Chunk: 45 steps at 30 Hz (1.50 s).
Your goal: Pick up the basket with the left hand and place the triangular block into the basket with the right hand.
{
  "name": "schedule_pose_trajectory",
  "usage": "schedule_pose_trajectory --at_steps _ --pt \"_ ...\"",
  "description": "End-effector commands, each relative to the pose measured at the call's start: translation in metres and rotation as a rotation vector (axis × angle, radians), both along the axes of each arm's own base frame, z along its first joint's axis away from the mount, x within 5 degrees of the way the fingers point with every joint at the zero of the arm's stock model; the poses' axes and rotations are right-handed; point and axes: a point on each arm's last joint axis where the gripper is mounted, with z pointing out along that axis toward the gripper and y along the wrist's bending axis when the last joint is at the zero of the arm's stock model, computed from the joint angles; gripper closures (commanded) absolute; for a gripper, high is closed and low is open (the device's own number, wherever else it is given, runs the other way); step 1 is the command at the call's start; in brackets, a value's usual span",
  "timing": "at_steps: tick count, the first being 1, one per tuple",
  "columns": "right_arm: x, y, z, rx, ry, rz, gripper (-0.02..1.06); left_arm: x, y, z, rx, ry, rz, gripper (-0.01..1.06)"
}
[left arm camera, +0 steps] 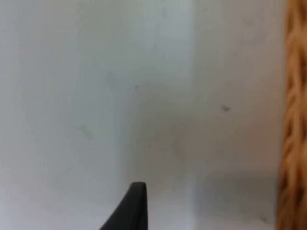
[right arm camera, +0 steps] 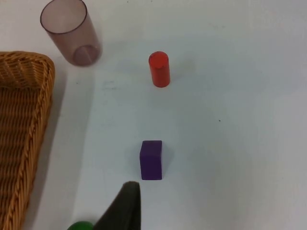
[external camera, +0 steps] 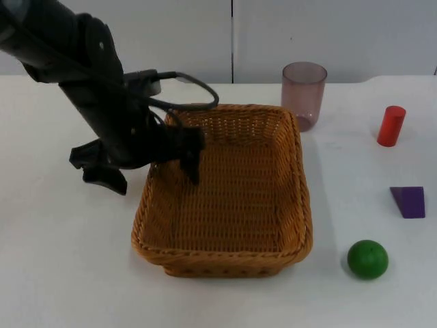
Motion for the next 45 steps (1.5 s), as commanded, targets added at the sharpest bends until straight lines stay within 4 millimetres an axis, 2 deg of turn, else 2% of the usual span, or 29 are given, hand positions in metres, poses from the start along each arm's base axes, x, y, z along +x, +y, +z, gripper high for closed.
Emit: schedule_pose_trajectory --at_steps 1,8,11,12,16,17,19,26,29,31,32,34,35,41,45 --pt "0.0 -0.001 0.002 -0.008 -0.011 0.0 0.0 0.0 -0.004 0.001 0.024 -0.012 0.006 0.0" --pt "0.002 -0.001 0.004 -0.007 -0.031 0.0 0.0 -0.004 -0.015 0.0 0.036 -0.022 -0.021 0.0" --pt "0.002 -0.001 0.004 -0.01 -0.033 0.004 0.0 -0.005 -0.016 0.0 0.037 -0.02 -0.025 0.09" --pt "0.002 -0.001 0.004 -0.01 -0.033 0.004 0.0 -0.005 -0.016 0.0 0.037 -0.02 -0.025 0.09" --pt "0.002 -0.001 0.004 -0.014 -0.033 0.005 0.0 -0.006 -0.016 -0.002 0.041 -0.007 -0.024 0.46" --pt "0.002 -0.001 0.004 -0.014 -0.033 0.005 0.0 -0.006 -0.016 -0.002 0.041 -0.007 -0.024 0.46" --pt "0.002 -0.001 0.004 -0.014 -0.033 0.005 0.0 -0.008 -0.015 -0.008 0.052 0.027 -0.027 0.56" --pt "0.002 -0.001 0.004 -0.029 -0.031 0.019 0.0 -0.01 -0.015 -0.014 0.058 0.059 -0.024 0.57" --pt "0.002 -0.001 0.004 -0.029 -0.031 0.019 0.0 -0.01 -0.015 -0.014 0.053 0.061 -0.019 0.6" --pt "0.002 -0.001 0.004 -0.029 -0.031 0.019 0.0 -0.01 -0.015 -0.014 0.053 0.061 -0.019 0.79" --pt "0.002 -0.001 0.004 -0.029 -0.031 0.019 0.0 -0.01 -0.015 -0.014 0.053 0.061 -0.019 0.79" --pt "0.002 -0.001 0.004 -0.029 -0.033 0.019 0.0 -0.01 -0.015 -0.014 0.05 0.063 -0.014 0.99" --pt "0.002 -0.001 0.004 -0.029 -0.033 0.019 0.0 -0.01 -0.015 -0.014 0.049 0.063 -0.013 1.05" --pt "0.002 -0.001 0.004 -0.029 -0.035 0.019 0.0 -0.012 -0.015 -0.007 0.042 0.072 -0.009 1.05" --pt "0.002 -0.001 0.004 -0.029 -0.035 0.019 0.0 -0.015 -0.017 0.019 -0.009 0.077 0.023 1.05"
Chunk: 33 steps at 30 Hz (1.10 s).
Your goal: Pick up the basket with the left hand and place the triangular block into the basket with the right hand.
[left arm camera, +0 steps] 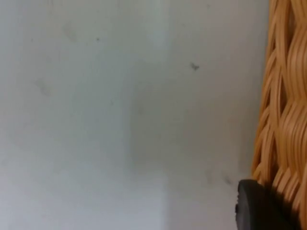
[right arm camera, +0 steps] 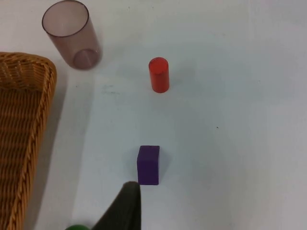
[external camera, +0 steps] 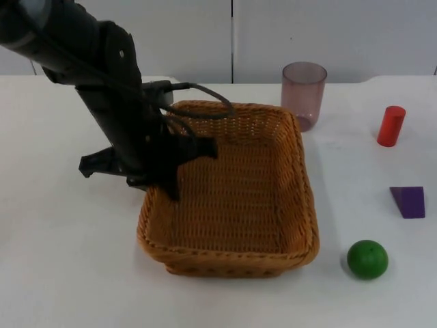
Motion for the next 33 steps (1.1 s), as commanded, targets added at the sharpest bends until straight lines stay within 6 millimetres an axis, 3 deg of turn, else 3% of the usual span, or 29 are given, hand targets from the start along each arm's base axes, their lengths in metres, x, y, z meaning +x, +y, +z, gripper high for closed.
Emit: schedule_pose_trajectory --at_steps 1,5,7,11,12,16,20,24,27,33 --pt "0.001 -0.001 0.003 -0.009 -0.02 0.001 0.0 -0.004 -0.001 0.013 -0.016 0.018 0.013 1.05" --pt "0.001 -0.001 0.004 -0.006 -0.029 0.001 0.0 -0.013 0.001 0.05 -0.035 0.025 -0.003 1.05" --pt "0.002 -0.001 0.004 -0.006 -0.03 0.001 0.0 -0.014 0.001 0.058 -0.042 0.01 -0.006 1.05" --pt "0.001 -0.001 0.003 -0.004 -0.018 -0.001 0.0 -0.022 0.003 0.099 -0.095 -0.061 0.0 1.05" --pt "0.001 -0.001 0.003 -0.004 -0.018 -0.001 0.0 -0.022 0.003 0.099 -0.095 -0.061 0.0 1.05" --pt "0.0 -0.001 0.002 -0.006 -0.012 0.0 0.0 -0.028 0.014 0.122 -0.131 -0.058 0.032 1.05" --pt "0.0 -0.001 0.002 -0.002 -0.009 0.0 0.0 -0.028 0.049 0.157 -0.269 -0.07 0.151 1.05" --pt "0.0 -0.001 0.002 -0.002 -0.009 0.0 0.0 -0.029 0.07 0.169 -0.305 -0.076 0.147 1.05" --pt "0.0 -0.001 0.002 -0.002 -0.012 0.0 0.0 -0.031 0.075 0.171 -0.3 -0.073 0.144 1.05" --pt "-0.001 0.0 0.001 0.013 0.007 -0.001 0.0 -0.034 0.07 0.174 -0.296 -0.08 0.123 1.05"
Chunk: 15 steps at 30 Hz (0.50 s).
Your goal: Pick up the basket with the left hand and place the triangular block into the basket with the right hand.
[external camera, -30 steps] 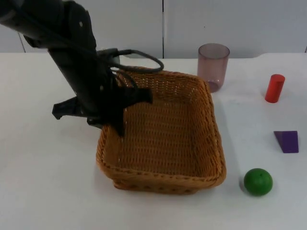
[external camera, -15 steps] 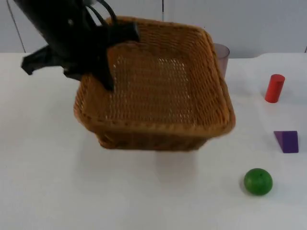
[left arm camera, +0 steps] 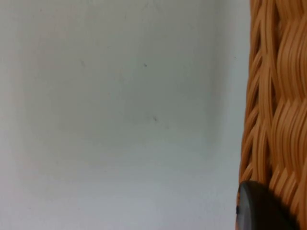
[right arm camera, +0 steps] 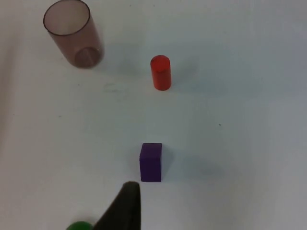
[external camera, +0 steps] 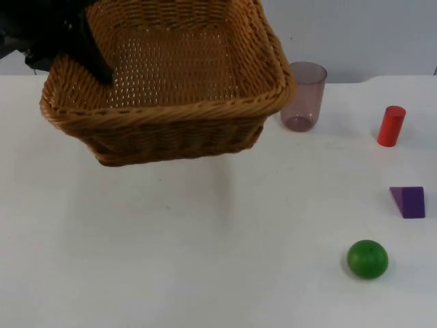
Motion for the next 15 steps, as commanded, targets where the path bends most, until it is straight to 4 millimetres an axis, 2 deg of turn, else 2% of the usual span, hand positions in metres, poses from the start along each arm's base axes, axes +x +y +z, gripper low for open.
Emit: schedule_pose_trajectory --at_steps 1,4,6,8,9,12,13,15 --pt "0.0 0.0 0.002 0.013 0.002 0.0 0.0 -0.003 -0.006 0.008 -0.027 -0.023 -0.006 1.05" --pt "-0.001 0.004 -0.002 0.025 0.012 0.01 0.0 -0.003 -0.01 0.008 -0.027 -0.032 -0.014 1.05" --pt "0.0 0.012 -0.014 0.05 0.044 0.014 0.0 -0.004 -0.016 0.008 -0.028 -0.046 -0.027 1.05" --pt "0.004 0.024 -0.036 0.065 0.101 0.042 0.0 -0.004 -0.022 0.009 -0.029 -0.061 -0.037 1.05" --pt "0.004 0.024 -0.036 0.065 0.101 0.042 0.0 -0.004 -0.022 0.009 -0.029 -0.061 -0.037 1.05" --pt "0.016 0.042 -0.068 0.102 0.12 0.063 0.0 -0.006 -0.029 0.009 -0.03 -0.069 -0.054 1.05" --pt "0.016 0.042 -0.068 0.102 0.12 0.063 0.0 -0.006 -0.029 0.009 -0.03 -0.069 -0.054 1.05" --pt "0.036 0.048 -0.087 0.117 0.121 0.054 0.0 -0.007 -0.032 0.009 -0.029 -0.071 -0.07 1.05"
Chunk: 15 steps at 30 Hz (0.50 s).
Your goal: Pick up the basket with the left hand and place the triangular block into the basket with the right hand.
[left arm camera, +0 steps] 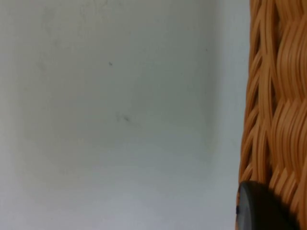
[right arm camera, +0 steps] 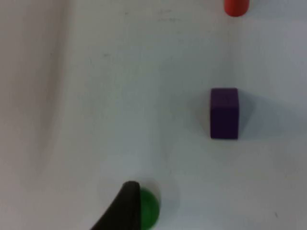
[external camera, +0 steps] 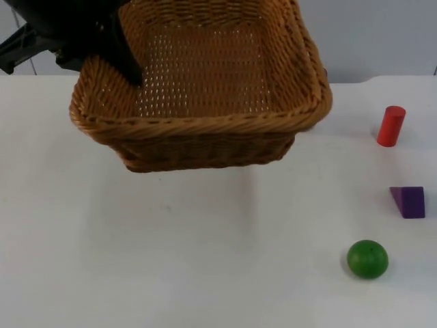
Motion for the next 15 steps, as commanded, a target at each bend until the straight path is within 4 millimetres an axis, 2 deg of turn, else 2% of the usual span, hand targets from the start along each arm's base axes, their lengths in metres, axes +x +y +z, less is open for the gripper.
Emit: schedule_pose_trajectory --at_steps 1,2,3,8,9,12,15 --pt "0.015 0.005 -0.013 0.013 -0.031 -0.006 0.0 -0.001 -0.004 0.009 -0.037 -0.036 -0.002 1.05" --pt "0.023 0.007 -0.023 0.015 -0.017 -0.012 0.0 -0.002 -0.005 0.009 -0.039 -0.037 -0.009 1.05" --pt "0.023 0.007 -0.023 0.015 -0.017 -0.012 0.0 -0.002 -0.005 0.009 -0.039 -0.037 -0.009 1.05" --pt "0.058 0.015 -0.074 -0.011 0.062 -0.004 0.0 -0.002 -0.006 0.009 -0.049 -0.039 -0.016 1.05" --pt "0.058 0.015 -0.074 -0.011 0.062 -0.004 0.0 -0.002 -0.006 0.009 -0.049 -0.039 -0.016 1.05" --pt "0.082 0.021 -0.097 -0.019 0.092 -0.004 0.0 -0.002 -0.006 0.01 -0.061 -0.038 -0.011 1.05" --pt "0.098 0.025 -0.104 -0.022 0.103 -0.004 0.0 -0.002 -0.007 0.01 -0.072 -0.035 -0.007 1.05"
